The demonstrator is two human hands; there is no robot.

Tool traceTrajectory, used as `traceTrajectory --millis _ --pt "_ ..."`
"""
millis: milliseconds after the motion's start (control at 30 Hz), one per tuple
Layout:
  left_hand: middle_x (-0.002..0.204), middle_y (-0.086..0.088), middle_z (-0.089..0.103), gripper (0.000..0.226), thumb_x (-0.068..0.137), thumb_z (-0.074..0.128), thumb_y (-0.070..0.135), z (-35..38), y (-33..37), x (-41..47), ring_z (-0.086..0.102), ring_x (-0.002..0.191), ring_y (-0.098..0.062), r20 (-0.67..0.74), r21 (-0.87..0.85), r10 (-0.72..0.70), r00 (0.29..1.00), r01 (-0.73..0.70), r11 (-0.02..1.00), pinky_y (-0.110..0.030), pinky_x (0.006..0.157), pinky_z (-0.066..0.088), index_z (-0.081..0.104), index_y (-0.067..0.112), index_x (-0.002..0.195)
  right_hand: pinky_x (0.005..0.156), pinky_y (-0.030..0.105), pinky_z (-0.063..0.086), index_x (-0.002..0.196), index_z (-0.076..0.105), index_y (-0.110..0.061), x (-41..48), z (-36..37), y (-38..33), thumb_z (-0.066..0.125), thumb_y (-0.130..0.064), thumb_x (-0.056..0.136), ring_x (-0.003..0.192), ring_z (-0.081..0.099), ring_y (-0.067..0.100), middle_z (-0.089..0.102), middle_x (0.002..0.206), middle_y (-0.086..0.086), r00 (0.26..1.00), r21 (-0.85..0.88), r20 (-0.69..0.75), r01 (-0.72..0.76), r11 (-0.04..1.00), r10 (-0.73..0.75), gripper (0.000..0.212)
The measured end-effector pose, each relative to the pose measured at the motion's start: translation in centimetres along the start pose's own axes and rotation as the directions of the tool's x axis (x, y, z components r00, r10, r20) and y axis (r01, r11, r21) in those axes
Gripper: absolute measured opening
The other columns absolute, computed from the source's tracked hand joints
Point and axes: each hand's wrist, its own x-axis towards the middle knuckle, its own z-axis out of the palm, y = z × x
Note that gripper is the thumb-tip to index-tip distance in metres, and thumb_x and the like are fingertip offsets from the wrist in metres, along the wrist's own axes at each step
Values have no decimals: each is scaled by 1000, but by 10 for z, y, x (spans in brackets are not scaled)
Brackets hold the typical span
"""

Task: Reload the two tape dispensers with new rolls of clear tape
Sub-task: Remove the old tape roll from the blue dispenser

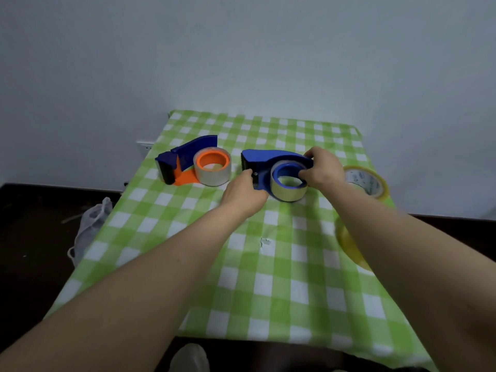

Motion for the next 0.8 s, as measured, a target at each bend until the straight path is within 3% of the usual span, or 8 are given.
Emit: traceTrajectory --millis 167,367,567,700,800 --pt "128 -12 59 45 85 55 10 -14 3 -32 55 118 -30 -24 -34 -7 1000 6 999 -39 96 46 50 6 129 77 43 55 108 54 -11 -36 -21 -12 64 -9 75 84 61 27 59 94 7 1000 17 6 -4 1000 4 34" --pt "120 -6 65 30 80 56 9 -29 3 -90 61 108 -28 -74 -56 15 997 -19 998 -42 92 49 55 20 108 76 48 57 95 53 -12 -101 -36 -27 65 -9 72 82 67 32 66 93 12 999 166 7 -34 986 33 27" --pt "124 -7 63 45 81 56 9 -32 -12 -144 59 112 -29 -61 -88 -31 998 26 996 -37 91 49 53 11 126 73 48 58 91 53 -12 -166 -26 -26 66 -9 70 71 70 32 67 83 11 993 282 30 -114 953 110 25" --pt "123 -7 63 51 74 52 11 -27 -30 -170 59 115 -29 -10 -77 -54 999 53 996 -39 93 49 52 14 125 74 49 57 88 54 -12 -197 -9 -19 68 -11 67 77 68 33 68 86 13 986 321 42 -163 933 158 26" --pt "129 -4 58 58 79 51 7 -25 -37 -185 56 117 -28 32 -37 -71 997 72 997 -30 86 46 44 17 136 75 48 56 88 51 -14 -210 3 -13 69 -13 69 79 67 33 68 89 13 986 316 44 -166 934 160 26"
